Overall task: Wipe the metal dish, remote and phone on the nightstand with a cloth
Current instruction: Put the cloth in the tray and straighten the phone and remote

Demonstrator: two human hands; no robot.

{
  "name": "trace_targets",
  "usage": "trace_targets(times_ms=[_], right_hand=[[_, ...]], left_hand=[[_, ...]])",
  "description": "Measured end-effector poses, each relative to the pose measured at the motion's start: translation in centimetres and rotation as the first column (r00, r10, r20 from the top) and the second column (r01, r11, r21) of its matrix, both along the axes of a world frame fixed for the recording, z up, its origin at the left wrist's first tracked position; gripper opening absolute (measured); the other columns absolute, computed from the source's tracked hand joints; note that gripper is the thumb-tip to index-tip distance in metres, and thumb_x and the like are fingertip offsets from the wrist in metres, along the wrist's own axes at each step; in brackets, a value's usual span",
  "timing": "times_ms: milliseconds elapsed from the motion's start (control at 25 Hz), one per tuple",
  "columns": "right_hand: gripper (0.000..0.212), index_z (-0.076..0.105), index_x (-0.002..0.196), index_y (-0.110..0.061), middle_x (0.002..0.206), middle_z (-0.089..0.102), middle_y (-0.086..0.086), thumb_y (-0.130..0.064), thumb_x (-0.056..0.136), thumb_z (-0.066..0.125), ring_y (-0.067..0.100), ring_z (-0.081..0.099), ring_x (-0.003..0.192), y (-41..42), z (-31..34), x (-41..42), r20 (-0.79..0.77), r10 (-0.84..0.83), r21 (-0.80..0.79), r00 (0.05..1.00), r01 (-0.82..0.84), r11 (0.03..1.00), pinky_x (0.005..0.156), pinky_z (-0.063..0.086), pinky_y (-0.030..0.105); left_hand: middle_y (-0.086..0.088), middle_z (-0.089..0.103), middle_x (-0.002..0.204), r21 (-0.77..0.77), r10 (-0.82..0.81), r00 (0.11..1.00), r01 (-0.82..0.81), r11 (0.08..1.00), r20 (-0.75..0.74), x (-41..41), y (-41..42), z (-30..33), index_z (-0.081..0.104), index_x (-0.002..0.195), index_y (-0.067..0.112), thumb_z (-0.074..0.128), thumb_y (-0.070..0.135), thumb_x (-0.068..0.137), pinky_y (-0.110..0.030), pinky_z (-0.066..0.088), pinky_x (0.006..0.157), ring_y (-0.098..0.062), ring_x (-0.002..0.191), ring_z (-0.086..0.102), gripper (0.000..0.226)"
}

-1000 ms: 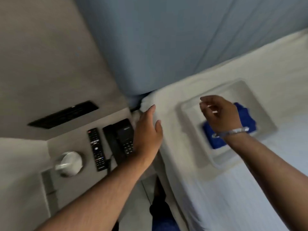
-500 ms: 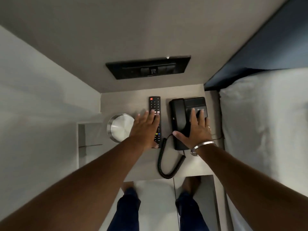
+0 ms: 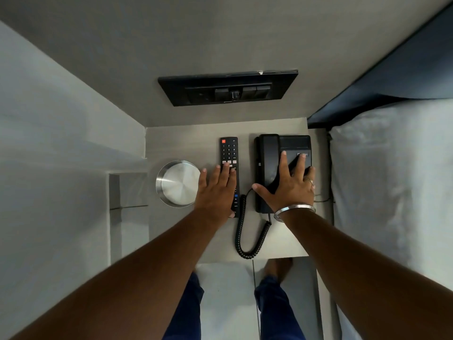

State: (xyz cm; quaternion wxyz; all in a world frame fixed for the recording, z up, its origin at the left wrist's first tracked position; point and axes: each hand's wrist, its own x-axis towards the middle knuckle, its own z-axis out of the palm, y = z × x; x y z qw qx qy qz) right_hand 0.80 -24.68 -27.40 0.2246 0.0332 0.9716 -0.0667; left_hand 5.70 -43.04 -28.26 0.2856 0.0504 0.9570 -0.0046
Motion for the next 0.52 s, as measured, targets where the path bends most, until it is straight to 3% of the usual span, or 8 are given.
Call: trace_targets(times_ms=[200, 320, 400, 520], right_hand=[[0.113, -0.003, 0.147, -0.036, 0.16, 0.0, 0.016, -0.09, 0.058, 0.041, 0.05, 0.01, 0.141, -0.1, 0.4, 0.1, 0.029, 0.002, 0.022, 1.0, -0.003, 1.0, 0.105, 0.03, 0.066], [0.107, 0.001, 0.149, -0.027, 0.159, 0.005, 0.02, -0.085, 0.067, 0.035, 0.047, 0.011, 0.142, -1.3, 1.5, 0.6, -0.151, 0.022, 0.052, 0.988, -0.015, 0.999, 0.107, 0.018, 0.066], [0.1, 0.007, 0.15, -0.023, 0.158, 0.014, 0.018, -0.073, 0.072, 0.044, 0.042, 0.016, 0.142, -3.1, 1.9, 1.7, -0.276, 0.175, -0.02, 0.945, -0.187, 0.982, 0.109, 0.013, 0.062], [0.105, 0.011, 0.149, -0.025, 0.159, 0.017, 0.01, -0.061, 0.067, 0.064, 0.036, 0.017, 0.144, -6.5, 1.7, 3.5, -0.181, 0.489, -0.062, 0.854, -0.506, 0.861, 0.111, 0.005, 0.06]], left_hand=[[-0.01, -0.005, 0.167, 0.017, 0.023, 1.0, -0.023, 1.0, 0.008, 0.4, 0.0, 0.1, -0.002, 0.157, 0.014, 0.077, 0.055, 0.074, -0.059, -0.003, 0.119, -0.029, 0.153, -0.002, 0.122], [-0.012, -0.008, 0.167, 0.051, 0.035, 0.999, -0.034, 0.998, -0.024, 0.7, -0.2, 0.9, -0.005, 0.156, 0.013, 0.077, 0.059, 0.071, -0.059, -0.004, 0.119, -0.03, 0.153, -0.007, 0.127], [-0.013, -0.009, 0.167, 0.078, 0.074, 0.994, -0.069, 0.995, -0.075, 1.0, -1.6, 1.8, -0.008, 0.156, 0.013, 0.081, 0.06, 0.065, -0.057, -0.009, 0.117, -0.031, 0.152, -0.01, 0.136], [-0.015, -0.013, 0.166, 0.038, 0.192, 0.979, -0.19, 0.981, -0.074, 1.6, -6.3, 3.2, -0.013, 0.155, 0.018, 0.086, 0.061, 0.057, -0.055, -0.011, 0.114, -0.037, 0.151, -0.012, 0.146]])
